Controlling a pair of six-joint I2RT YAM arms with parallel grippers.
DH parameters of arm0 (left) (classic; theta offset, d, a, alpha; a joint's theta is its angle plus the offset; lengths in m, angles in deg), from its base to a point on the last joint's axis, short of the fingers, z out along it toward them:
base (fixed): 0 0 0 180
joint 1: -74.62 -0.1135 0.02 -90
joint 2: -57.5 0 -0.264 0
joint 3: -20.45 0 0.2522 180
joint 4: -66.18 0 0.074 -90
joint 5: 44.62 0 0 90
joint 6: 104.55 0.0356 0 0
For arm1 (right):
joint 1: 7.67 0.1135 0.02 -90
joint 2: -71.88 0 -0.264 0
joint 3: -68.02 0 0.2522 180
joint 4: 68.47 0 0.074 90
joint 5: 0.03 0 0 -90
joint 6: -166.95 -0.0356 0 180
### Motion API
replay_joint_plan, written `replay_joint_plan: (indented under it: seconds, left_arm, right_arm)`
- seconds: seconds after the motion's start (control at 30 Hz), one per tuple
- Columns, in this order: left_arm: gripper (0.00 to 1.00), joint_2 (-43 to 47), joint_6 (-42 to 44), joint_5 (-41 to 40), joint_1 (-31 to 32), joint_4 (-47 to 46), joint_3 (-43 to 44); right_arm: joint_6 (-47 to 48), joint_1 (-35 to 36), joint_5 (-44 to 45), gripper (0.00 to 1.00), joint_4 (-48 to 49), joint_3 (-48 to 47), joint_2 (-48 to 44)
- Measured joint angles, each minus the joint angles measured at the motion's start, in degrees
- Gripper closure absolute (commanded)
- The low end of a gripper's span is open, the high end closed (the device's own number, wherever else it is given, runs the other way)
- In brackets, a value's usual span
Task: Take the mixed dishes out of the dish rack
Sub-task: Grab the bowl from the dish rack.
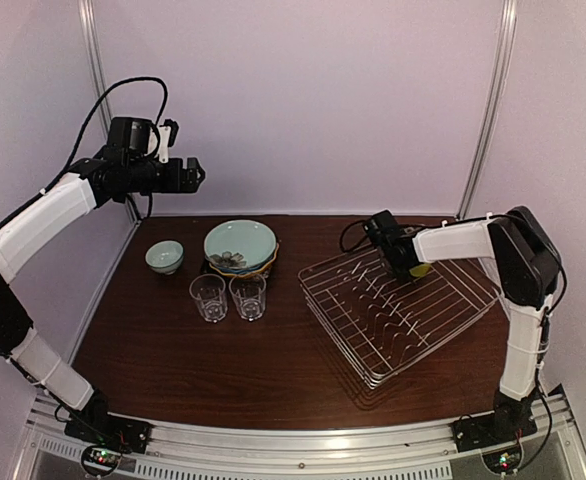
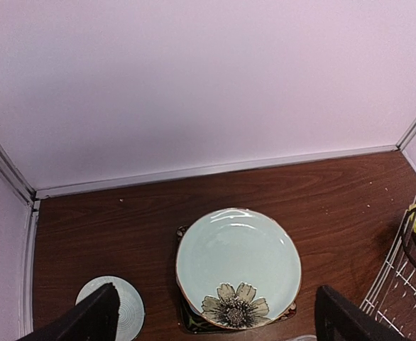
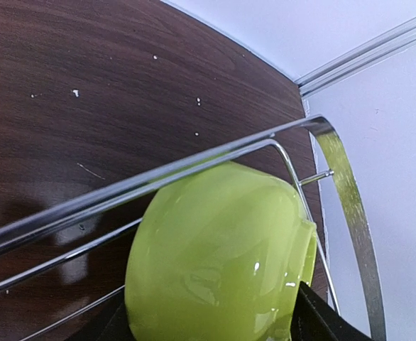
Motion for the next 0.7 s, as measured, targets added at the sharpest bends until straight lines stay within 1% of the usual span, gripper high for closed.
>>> replay_joint_plan:
  seconds: [0.23, 0.5, 0.7]
  left_arm:
    - [0.03, 0.0, -0.3, 0.0, 0.0, -0.4, -0.3]
    - [0.03, 0.1, -0.4, 0.0, 0.0, -1.3, -0.9]
    - [0.03, 0.9, -0.4, 0.3, 0.0, -2.1, -1.9]
  right_arm:
    - [-0.2, 0.0, -1.3, 0.42, -1.7, 0.2, -2.7]
    - [-0.7, 0.5, -4.5, 0.45, -2.7, 1.1, -5.0]
    - [-0.8, 0.6, -6.4, 0.46, -3.2, 1.8, -9.1]
